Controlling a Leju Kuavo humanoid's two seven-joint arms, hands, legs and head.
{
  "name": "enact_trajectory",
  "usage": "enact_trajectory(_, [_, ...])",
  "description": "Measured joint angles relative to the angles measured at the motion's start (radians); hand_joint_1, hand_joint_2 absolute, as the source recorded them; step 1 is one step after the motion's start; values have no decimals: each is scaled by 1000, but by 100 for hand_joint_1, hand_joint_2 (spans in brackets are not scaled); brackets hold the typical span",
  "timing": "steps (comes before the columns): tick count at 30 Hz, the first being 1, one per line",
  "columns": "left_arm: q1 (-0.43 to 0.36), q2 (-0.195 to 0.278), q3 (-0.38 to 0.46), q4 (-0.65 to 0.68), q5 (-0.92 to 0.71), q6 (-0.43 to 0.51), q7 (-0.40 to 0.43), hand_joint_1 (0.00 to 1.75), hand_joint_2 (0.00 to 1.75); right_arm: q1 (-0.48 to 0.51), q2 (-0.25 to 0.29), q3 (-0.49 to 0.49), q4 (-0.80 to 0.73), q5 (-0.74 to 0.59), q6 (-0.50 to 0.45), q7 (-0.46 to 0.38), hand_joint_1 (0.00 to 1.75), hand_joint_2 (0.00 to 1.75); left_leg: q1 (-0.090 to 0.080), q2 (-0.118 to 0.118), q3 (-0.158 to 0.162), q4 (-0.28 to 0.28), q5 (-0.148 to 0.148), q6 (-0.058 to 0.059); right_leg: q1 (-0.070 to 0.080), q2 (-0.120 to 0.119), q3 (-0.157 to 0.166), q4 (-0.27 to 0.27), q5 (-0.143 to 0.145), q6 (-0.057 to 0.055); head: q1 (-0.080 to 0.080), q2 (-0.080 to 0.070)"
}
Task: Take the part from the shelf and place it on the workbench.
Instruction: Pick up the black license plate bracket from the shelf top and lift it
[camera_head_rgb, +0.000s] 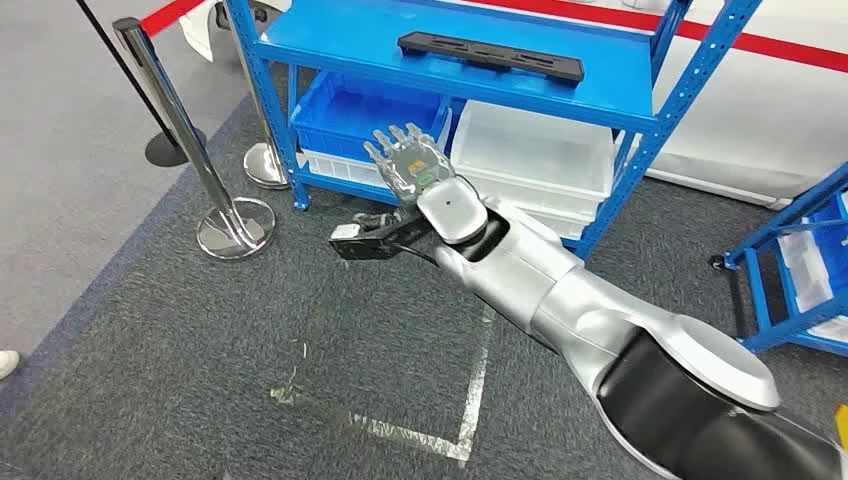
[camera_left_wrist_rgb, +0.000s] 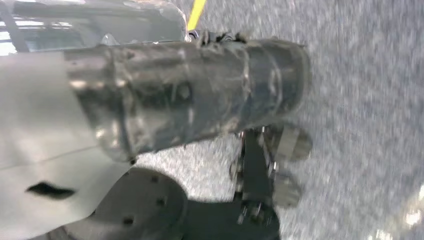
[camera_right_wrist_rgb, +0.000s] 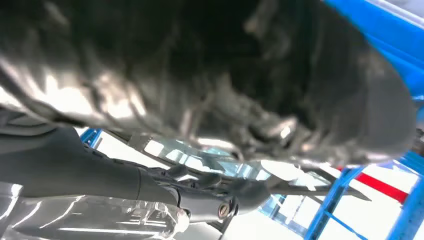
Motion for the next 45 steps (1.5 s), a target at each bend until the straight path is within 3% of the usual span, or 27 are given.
enact_trajectory(2, [1, 1, 0, 0, 0, 0, 0, 0, 0, -1, -1, 0, -1, 1, 0, 2, 0, 0, -3, 1, 2, 1, -6, -5, -9, -2, 13, -16, 4, 1, 0, 0])
enact_trajectory(4, [2, 1, 0, 0, 0, 0, 1, 0, 0, -5, -1, 0, -4, 2, 0, 4, 0, 0, -5, 2, -19, 53, -38, -14, -22, -4, 32, -37, 8, 2, -4, 0])
enact_trajectory(6, [2, 1, 0, 0, -1, 0, 1, 0, 0, -7, -1, 0, -5, 2, 1, 4, 0, 0, 0, 3, -83, 175, -88, -23, -24, -5, 37, -39, 5, 2, -7, 0])
enact_trajectory(8, [2, 1, 0, 0, -1, 0, 1, 0, 0, -3, -2, 0, -6, 2, 2, 5, 0, 0, 4, 4, -135, 256, -102, -30, -25, -5, 38, -34, -1, 3, -8, 0])
enact_trajectory(9, [3, 1, 0, 0, -1, 0, 2, 0, 0, -1, -2, 0, -6, 2, 2, 5, 0, 0, 4, 4, -135, 244, -81, -32, -25, -4, 38, -29, -5, 4, -8, 0])
enact_trajectory(10, [4, 2, 0, 0, -2, 1, 2, 0, 0, 0, -2, 0, -6, 2, 2, 6, 0, 0, 4, 4, -116, 197, -46, -33, -26, -3, 38, -22, -10, 7, -8, 0])
enact_trajectory(12, [4, 3, 0, 0, -2, 2, 2, 0, 0, 0, -3, 0, -7, 2, 2, 7, 0, 0, 3, 4, -57, 68, 11, -29, -28, -1, 38, -8, -24, 15, -7, 0])
enact_trajectory(13, [3, 4, -1, 0, -2, 3, 1, 0, 0, 0, -4, 0, -7, 2, 2, 8, 0, 0, 0, 4, -35, 25, 22, -27, -28, -1, 37, -2, -29, 19, -7, 0])
enact_trajectory(17, [1, 4, -1, 0, -2, 2, 2, 0, 0, 0, -5, 0, -10, 2, 2, 9, 0, 0, -3, 0, -22, 4, 20, -3, -23, 0, 32, 5, -37, 34, -6, 0])
enact_trajectory(19, [3, 4, -1, 0, -1, 2, 2, 0, 0, -1, -7, 0, -11, 3, 3, 10, 0, 0, 0, 1, -15, -2, 20, 7, -24, -1, 17, 41, -61, 44, -4, 0])
enact_trajectory(22, [2, 4, -1, 0, -1, 1, 1, 0, 0, 0, -9, 0, -11, 4, 7, 10, 0, 0, 2, 2, -9, -4, 15, 18, -28, -3, -74, 218, -137, 54, 1, 0])
enact_trajectory(24, [2, 4, -1, 0, 0, 1, 1, 0, 0, 6, -12, 0, -11, 5, 11, 10, 0, 0, 1, 1, -5, -3, 10, 20, -31, -4, -124, 294, -143, 55, 1, 0])
enact_trajectory(25, [3, 5, -1, 0, 0, 1, 1, 0, 0, 7, -14, 0, -11, 5, 12, 10, 0, 0, 1, 0, -1, -2, 6, 20, -31, -4, -124, 278, -119, 53, 1, 0])
enact_trajectory(26, [4, 5, -1, 0, 0, 1, 0, 0, 0, 8, -15, 0, -11, 5, 13, 10, 0, 0, 1, -1, 4, -1, 2, 18, -31, -4, -104, 223, -79, 49, 1, 0])
enact_trajectory(28, [5, 4, -1, 0, 0, 0, 0, 0, 0, 5, -16, 0, -11, 6, 13, 10, 0, 0, 0, -2, 14, -1, -7, 13, -26, -3, -44, 85, -10, 37, 0, 0])
enact_trajectory(29, [4, 3, -1, 0, 0, 0, 0, 0, 0, 4, -16, 0, -11, 6, 13, 10, 0, 0, -1, -2, 16, -2, -10, 9, -23, -3, -20, 35, 5, 32, 0, 0])
enact_trajectory(31, [2, 3, -1, 0, 0, 0, 0, 0, 0, 3, -17, 0, -13, 7, 13, 10, 0, 0, -2, -2, 17, -5, -12, 0, -17, -2, -3, 6, 2, 28, 0, 0])
enact_trajectory(34, [2, 4, -1, 0, 0, 0, 0, 0, 0, 2, -18, 0, -15, 8, 12, 10, 0, 0, -2, 1, 15, 9, -28, -15, -27, -1, 14, -14, 1, 21, -2, 0])
enact_trajectory(36, [2, 4, -1, 0, 0, -1, 0, 0, 0, 0, -19, 0, -16, 8, 12, 10, 0, 0, -1, 3, -29, 98, -70, -22, -31, -2, 27, -23, -1, 15, -5, 0])
enact_trajectory(38, [2, 4, -1, 0, 0, -1, 0, 0, 0, 2, -19, 0, -16, 8, 12, 10, 0, 0, 1, 3, -101, 218, -106, -28, -30, -3, 33, -22, -8, 10, -6, 0])
enact_trajectory(39, [2, 4, -1, 0, 0, 0, 0, 0, 0, 4, -19, 0, -16, 8, 13, 10, 0, 0, 2, 4, -126, 248, -103, -30, -30, -2, 36, -20, -13, 9, -6, 0])
enact_trajectory(40, [2, 4, -1, 0, 0, 0, 0, 0, 0, 5, -19, 0, -16, 8, 13, 10, 0, 0, 2, 4, -133, 242, -81, -31, -29, -2, 39, -16, -18, 9, -6, 0])
enact_trajectory(43, [4, 5, -1, 0, 0, 1, -1, 0, 0, 5, -19, 0, -17, 8, 14, 10, 0, 0, 2, 6, -76, 85, 24, -27, -28, 2, 49, -1, -41, 18, -6, 0])
enact_trajectory(45, [2, 6, -1, 1, 0, 1, -1, 0, 0, 4, -19, 0, -17, 8, 14, 10, 0, 0, -1, 5, -47, 19, 38, -18, -24, 2, 46, 10, -51, 27, -6, 0])
